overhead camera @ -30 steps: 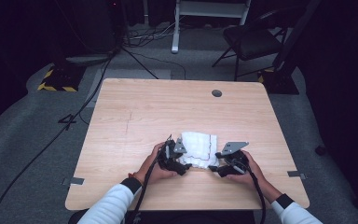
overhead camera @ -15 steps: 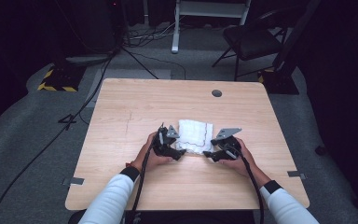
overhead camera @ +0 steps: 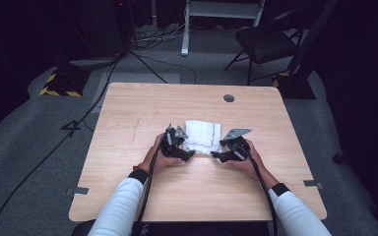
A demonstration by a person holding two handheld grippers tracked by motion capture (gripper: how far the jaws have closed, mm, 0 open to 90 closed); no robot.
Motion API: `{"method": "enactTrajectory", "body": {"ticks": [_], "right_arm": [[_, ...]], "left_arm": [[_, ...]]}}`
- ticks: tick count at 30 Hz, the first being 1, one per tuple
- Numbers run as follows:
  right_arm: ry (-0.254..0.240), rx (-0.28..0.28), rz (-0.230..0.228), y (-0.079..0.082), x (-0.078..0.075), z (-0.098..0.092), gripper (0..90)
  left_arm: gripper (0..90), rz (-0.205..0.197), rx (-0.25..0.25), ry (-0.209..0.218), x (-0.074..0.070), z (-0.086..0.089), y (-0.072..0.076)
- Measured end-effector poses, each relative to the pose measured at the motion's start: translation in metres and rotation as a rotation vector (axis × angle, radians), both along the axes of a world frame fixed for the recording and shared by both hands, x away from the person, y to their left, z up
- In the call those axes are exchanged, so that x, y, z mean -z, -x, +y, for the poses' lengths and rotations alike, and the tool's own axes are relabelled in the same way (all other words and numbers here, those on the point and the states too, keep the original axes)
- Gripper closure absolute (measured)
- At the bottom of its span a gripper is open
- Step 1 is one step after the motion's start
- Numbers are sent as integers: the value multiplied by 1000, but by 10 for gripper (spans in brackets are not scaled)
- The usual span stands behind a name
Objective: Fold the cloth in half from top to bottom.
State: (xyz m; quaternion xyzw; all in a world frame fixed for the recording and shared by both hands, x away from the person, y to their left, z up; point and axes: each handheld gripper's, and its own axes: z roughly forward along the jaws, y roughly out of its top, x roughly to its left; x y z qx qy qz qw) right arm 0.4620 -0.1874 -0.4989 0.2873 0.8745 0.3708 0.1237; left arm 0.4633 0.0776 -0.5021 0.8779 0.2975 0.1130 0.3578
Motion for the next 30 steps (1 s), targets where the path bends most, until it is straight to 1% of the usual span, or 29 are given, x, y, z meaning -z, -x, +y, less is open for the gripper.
{"method": "enactTrajectory", "body": {"ticks": [3, 6, 7, 10, 11, 12, 14, 15, 18, 20, 22, 24, 26, 27, 28, 30], "right_arm": [[12, 6, 6, 1, -1, -1, 329], [34, 11, 19, 2, -3, -2, 314], [44, 11, 21, 2, -4, -2, 309], [80, 14, 15, 2, -7, -4, 304], [91, 15, 12, 3, -8, -4, 303], [99, 14, 12, 3, -9, -5, 303], [108, 18, 6, 3, -10, -7, 303], [110, 17, 5, 3, -11, -8, 303], [105, 18, -2, 5, -15, -10, 303], [98, 16, -3, 7, -19, -13, 303], [97, 17, 6, 9, -23, -15, 303], [97, 17, 7, 12, -26, -18, 304], [100, 17, -6, 16, -30, -22, 304], [107, 19, -14, 18, -31, -23, 304], [113, 18, -19, 20, -32, -25, 303], [121, 17, -25, 22, -33, -27, 304]], "left_arm": [[205, 4, -13, 4, 0, 0, 2], [202, -1, -27, 2, 0, 0, 4], [199, 3, -31, 2, 0, 0, 4], [166, 17, -65, -16, -1, -3, 4], [165, 20, -71, -32, -3, -5, 4], [166, 24, -64, -43, -4, -7, 4], [167, 9, -56, -65, -5, -10, 7], [169, 10, -53, -67, -6, -11, 8], [177, 9, -34, -91, -9, -13, 11], [178, 10, -26, -88, -12, -13, 13], [177, 16, -24, -99, -15, -11, 16], [176, 2, -19, -114, -19, -8, 20], [177, -16, -16, -130, -23, -6, 25], [177, -17, -9, -135, -26, -4, 27], [177, -21, -11, -135, -27, -3, 28], [181, -38, -14, -151, -30, 0, 32]]}}
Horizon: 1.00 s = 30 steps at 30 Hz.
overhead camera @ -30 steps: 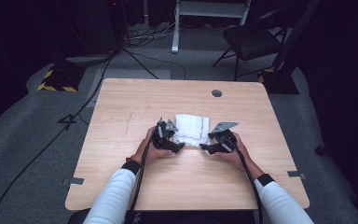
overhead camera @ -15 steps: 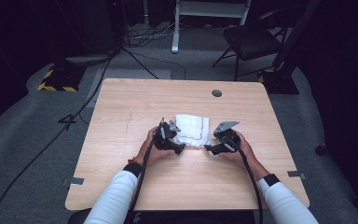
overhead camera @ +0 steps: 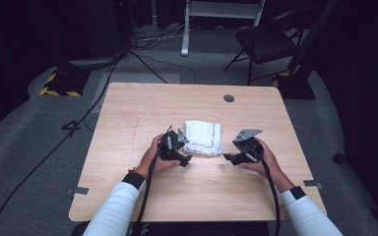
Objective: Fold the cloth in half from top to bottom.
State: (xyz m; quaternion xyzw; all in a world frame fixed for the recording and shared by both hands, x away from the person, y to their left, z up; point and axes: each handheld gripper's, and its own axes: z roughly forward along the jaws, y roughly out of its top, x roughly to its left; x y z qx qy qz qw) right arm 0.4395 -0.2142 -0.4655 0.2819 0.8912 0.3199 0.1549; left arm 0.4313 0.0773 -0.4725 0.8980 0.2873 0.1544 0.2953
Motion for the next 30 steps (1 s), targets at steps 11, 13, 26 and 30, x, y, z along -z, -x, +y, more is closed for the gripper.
{"method": "enactTrajectory", "body": {"ticks": [11, 13, 26, 30], "right_arm": [[55, -9, -26, 20, -8, -16, 306], [77, -12, -34, 24, -8, -18, 306], [95, 26, -30, 46, -7, -50, 305], [103, 31, -40, 54, -4, -61, 302]], "left_arm": [[192, -11, 38, -50, -2, 16, 29], [193, -23, 33, -56, -2, 20, 33], [192, -68, 4, -123, 1, 39, 60], [193, -78, -12, -139, 3, 48, 70]]}}
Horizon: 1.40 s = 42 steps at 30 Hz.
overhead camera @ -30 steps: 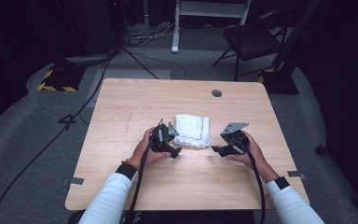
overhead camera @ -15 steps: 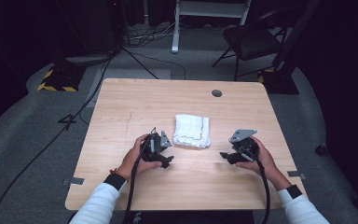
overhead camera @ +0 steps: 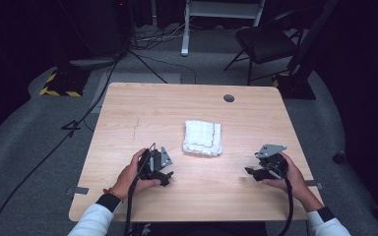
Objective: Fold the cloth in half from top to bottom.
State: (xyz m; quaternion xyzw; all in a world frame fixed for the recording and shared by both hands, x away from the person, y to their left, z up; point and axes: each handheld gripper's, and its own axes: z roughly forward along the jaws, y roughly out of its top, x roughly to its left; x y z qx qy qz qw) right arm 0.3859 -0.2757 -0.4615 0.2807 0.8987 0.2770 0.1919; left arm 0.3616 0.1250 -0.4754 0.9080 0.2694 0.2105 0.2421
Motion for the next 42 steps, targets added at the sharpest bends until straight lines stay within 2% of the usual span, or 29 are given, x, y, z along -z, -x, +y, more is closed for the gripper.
{"method": "enactTrajectory", "body": {"ticks": [3, 7, 12, 15, 16, 19, 23, 28, 31, 34, 36, 38, 40, 42], "right_arm": [[-17, 10, -22, 7, 1, -10, 305], [-33, 29, -26, 13, 3, -24, 305], [-47, 58, -19, 21, 8, -43, 305], [-49, 81, -18, 25, 11, -54, 304], [-52, 90, -15, 27, 12, -57, 305], [-68, 120, -6, 32, 16, -69, 303], [-94, 151, 3, 39, 19, -83, 302], [-142, 202, 20, 49, 30, -103, 296], [-193, 226, 21, 54, 35, -114, 288], [-231, 241, 15, 57, 39, -121, 245], [-245, 255, 15, 58, 40, -123, 238], [-245, 253, 8, 58, 41, -123, 227], [-251, 253, 6, 59, 41, -123, 224], [-255, 257, 2, 59, 42, -123, 223]], "left_arm": [[195, -22, -11, -31, 1, 5, 8], [186, -32, -4, -43, 2, 13, 18], [181, -35, -16, -8, 1, 28, 28], [171, -41, -19, -3, 0, 38, 34], [165, -52, -30, 11, -2, 43, 36], [166, -42, -55, 49, -3, 55, 40], [167, -10, -76, 70, -1, 69, 42], [177, 14, -127, 126, 3, 86, 40], [197, 33, -178, 138, 9, 99, 40], [202, 54, -208, 138, 16, 110, 40], [195, 66, -236, 187, 19, 118, 42], [195, 76, -247, 216, 21, 124, 44], [207, 103, -248, 282, 25, 128, 44], [197, 77, -239, 300, 28, 130, 47]]}}
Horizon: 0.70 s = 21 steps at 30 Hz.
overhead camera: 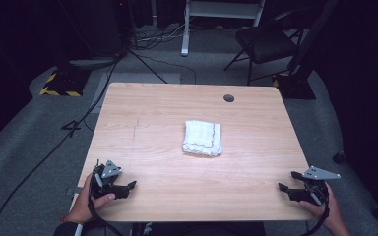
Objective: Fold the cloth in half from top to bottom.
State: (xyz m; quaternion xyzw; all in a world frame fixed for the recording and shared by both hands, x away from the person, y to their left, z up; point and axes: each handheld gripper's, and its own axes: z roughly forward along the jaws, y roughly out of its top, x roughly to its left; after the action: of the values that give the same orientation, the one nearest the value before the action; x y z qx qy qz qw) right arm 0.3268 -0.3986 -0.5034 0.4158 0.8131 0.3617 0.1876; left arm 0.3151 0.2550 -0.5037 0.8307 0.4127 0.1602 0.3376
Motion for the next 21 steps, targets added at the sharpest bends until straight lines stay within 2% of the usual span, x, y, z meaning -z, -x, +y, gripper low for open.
{"method": "enactTrajectory", "body": {"ticks": [12, 21], "right_arm": [[0, 44, 1, -1, 0, 0, 221], [-2, 47, 1, -1, 0, -1, 222]], "left_arm": [[188, 1, -18, 0, 0, -2, -3], [187, 2, -13, 0, 0, -1, -4]]}}
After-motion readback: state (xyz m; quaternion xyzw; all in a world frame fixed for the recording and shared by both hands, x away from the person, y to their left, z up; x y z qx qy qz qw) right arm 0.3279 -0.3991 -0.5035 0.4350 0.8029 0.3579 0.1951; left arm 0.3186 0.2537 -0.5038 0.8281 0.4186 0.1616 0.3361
